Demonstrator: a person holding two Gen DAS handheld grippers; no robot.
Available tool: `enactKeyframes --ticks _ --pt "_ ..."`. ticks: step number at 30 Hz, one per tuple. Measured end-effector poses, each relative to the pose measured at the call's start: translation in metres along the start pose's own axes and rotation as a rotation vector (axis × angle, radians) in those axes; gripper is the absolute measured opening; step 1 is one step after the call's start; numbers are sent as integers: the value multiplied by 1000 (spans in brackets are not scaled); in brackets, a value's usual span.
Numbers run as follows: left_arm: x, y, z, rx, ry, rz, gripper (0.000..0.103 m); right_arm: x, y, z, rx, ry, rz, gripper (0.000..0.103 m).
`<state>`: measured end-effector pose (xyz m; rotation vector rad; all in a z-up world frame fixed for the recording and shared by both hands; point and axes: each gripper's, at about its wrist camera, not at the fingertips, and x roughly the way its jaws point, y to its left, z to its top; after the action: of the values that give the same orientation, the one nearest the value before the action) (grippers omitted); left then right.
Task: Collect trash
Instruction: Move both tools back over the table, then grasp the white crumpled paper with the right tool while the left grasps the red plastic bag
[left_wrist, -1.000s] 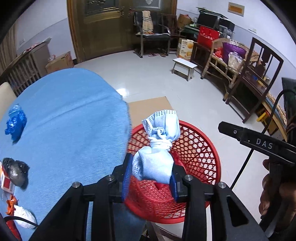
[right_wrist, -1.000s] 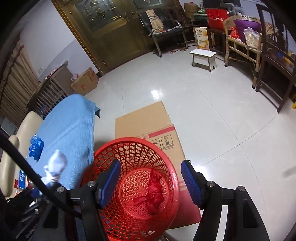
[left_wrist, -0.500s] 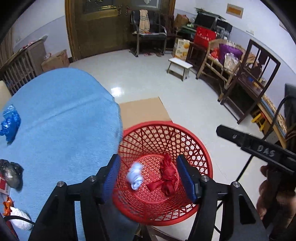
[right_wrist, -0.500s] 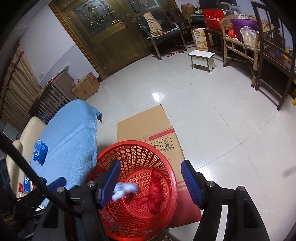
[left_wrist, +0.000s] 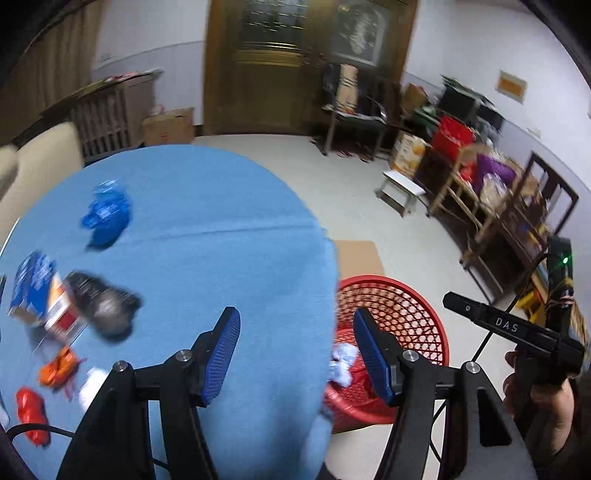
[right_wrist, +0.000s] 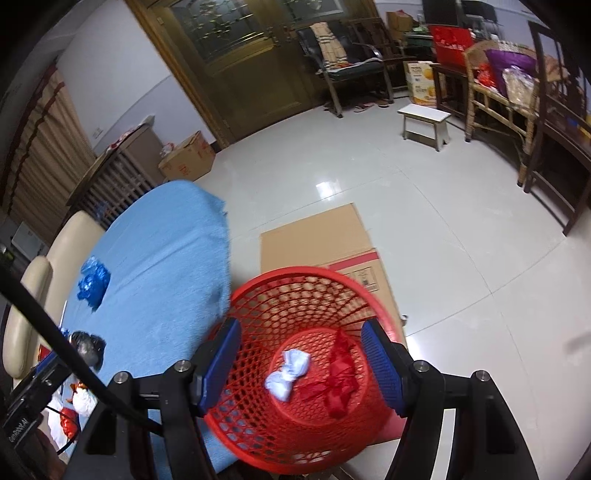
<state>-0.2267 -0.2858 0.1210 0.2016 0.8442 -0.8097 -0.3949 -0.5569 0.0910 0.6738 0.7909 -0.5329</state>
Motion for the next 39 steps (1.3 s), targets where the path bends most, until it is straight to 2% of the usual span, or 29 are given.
enactKeyframes --ticks 4,8,16,18,21,27,34,39 --pt "-28 44 -15 -87 -34 55 64 9 35 -12 -52 32 35 72" --pt "-54 92 -33 -173 -66 129 65 18 86 -31 -157 68 86 72" --pt "-84 189 -82 -357 -47 324 65 33 189 -79 -370 131 187 72" --pt "-88 208 -94 -408 -38 342 65 35 211 -92 -421 144 211 72" --pt "-91 228 -105 -464 -35 370 65 35 237 -108 -492 148 227 72" --pt "-99 251 -122 -512 -28 405 65 35 279 -125 -585 150 273 72" --pt "-90 268 -130 -549 6 395 65 42 326 -142 -712 130 317 72" --pt "-83 271 -133 -549 26 401 65 56 342 -155 -762 163 317 72"
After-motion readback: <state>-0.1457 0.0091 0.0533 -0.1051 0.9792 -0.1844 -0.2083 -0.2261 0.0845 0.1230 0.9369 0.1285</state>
